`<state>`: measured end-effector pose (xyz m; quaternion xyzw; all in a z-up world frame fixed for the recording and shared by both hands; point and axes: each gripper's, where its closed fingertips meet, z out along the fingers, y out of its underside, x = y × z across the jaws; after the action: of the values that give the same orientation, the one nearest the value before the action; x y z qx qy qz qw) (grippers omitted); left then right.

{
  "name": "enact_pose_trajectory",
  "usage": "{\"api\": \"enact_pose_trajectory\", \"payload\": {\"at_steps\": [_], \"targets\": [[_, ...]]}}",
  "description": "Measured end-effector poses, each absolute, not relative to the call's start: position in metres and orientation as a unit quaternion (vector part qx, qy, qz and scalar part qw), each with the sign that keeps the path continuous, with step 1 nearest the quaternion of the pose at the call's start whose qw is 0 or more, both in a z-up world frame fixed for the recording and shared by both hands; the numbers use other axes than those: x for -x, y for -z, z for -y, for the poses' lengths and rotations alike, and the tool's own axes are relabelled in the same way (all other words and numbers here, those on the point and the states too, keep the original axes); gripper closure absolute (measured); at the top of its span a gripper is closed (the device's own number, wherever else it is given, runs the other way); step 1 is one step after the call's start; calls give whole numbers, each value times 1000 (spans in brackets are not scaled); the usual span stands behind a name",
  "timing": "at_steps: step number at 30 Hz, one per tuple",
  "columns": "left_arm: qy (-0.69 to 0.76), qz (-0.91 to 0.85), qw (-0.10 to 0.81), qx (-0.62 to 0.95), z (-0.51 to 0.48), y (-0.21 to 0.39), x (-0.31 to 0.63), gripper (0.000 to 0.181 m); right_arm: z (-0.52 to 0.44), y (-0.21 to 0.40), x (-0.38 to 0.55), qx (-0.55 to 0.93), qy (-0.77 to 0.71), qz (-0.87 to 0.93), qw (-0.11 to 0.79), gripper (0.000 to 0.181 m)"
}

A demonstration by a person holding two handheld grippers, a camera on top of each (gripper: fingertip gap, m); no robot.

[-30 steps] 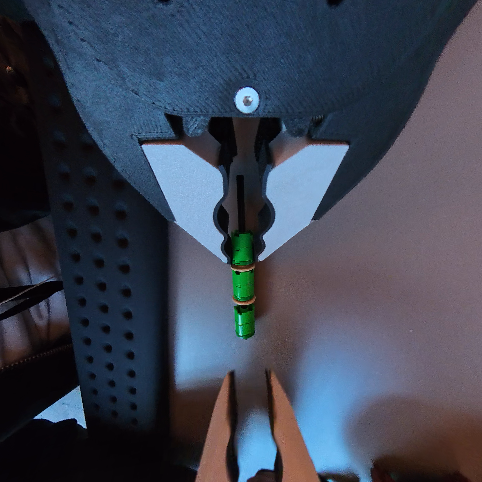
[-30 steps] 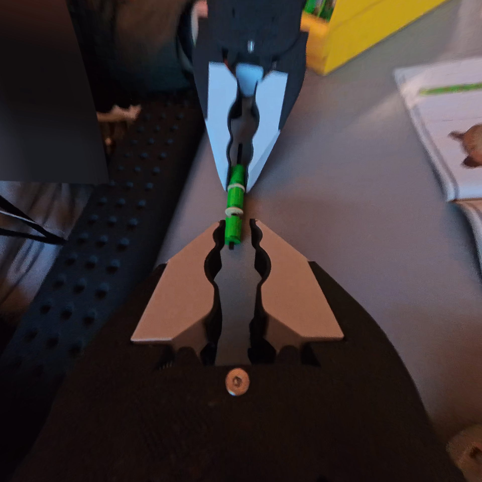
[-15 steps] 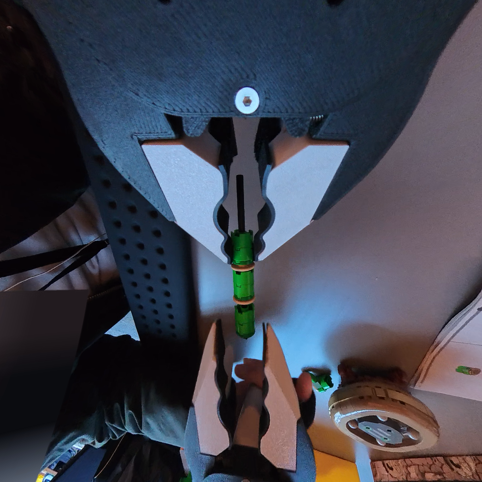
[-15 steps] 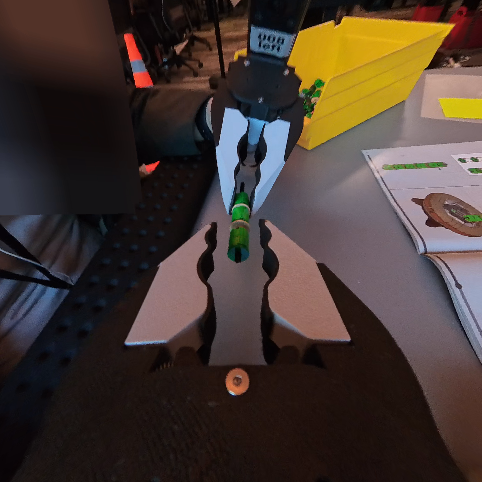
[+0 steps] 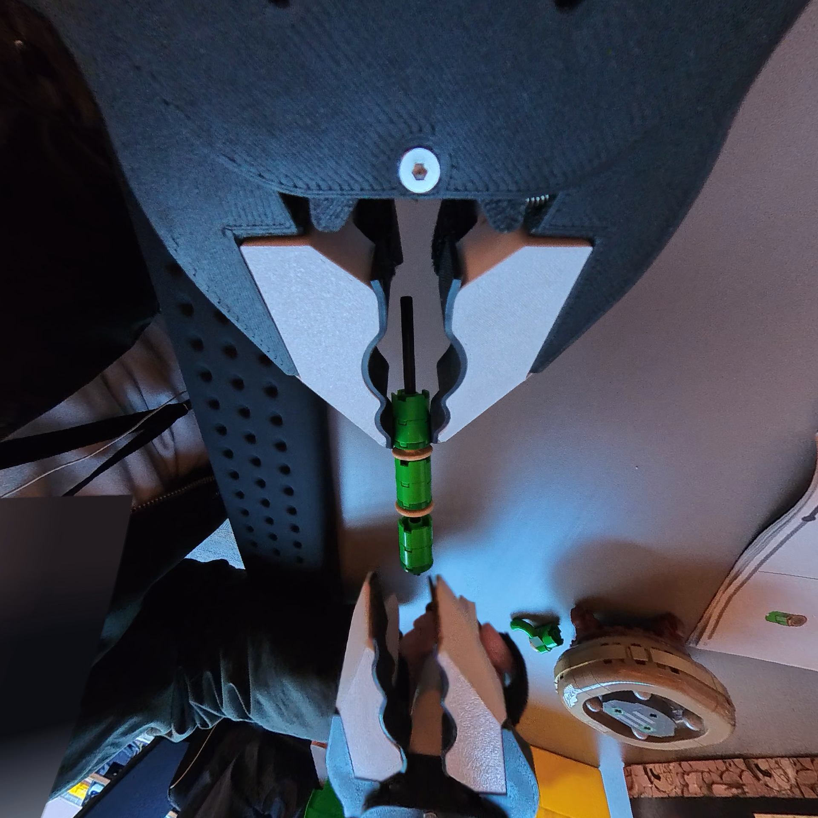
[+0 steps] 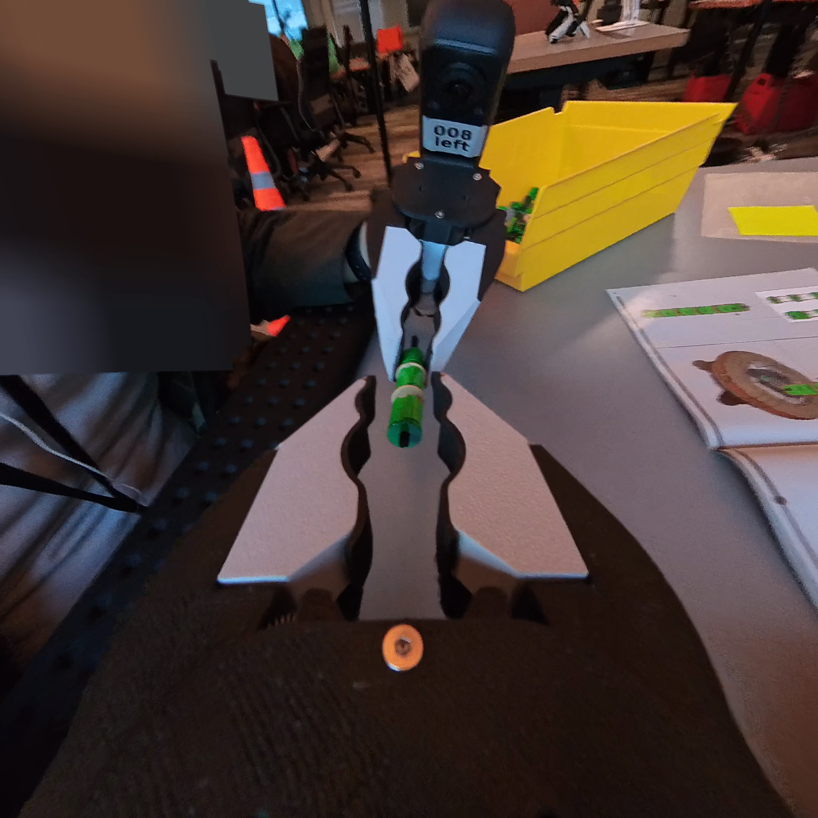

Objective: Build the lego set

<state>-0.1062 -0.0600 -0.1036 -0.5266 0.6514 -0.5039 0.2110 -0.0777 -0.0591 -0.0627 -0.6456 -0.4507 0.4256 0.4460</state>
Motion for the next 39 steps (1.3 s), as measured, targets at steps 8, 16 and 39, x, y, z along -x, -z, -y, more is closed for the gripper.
{"api": "enact_pose_trajectory", "payload": {"at_steps": [8,16,39], "targets": [[503,-652,211,527,60,104,107,166,62,38,67,607,-544,387,431,181],[506,-649,215,526,59,102,107,166,54,70,76,644,-462,430,432,138],[519,-636,230,524,55,92,107,166,54,78,87,639,-419,463,449,166]]}}
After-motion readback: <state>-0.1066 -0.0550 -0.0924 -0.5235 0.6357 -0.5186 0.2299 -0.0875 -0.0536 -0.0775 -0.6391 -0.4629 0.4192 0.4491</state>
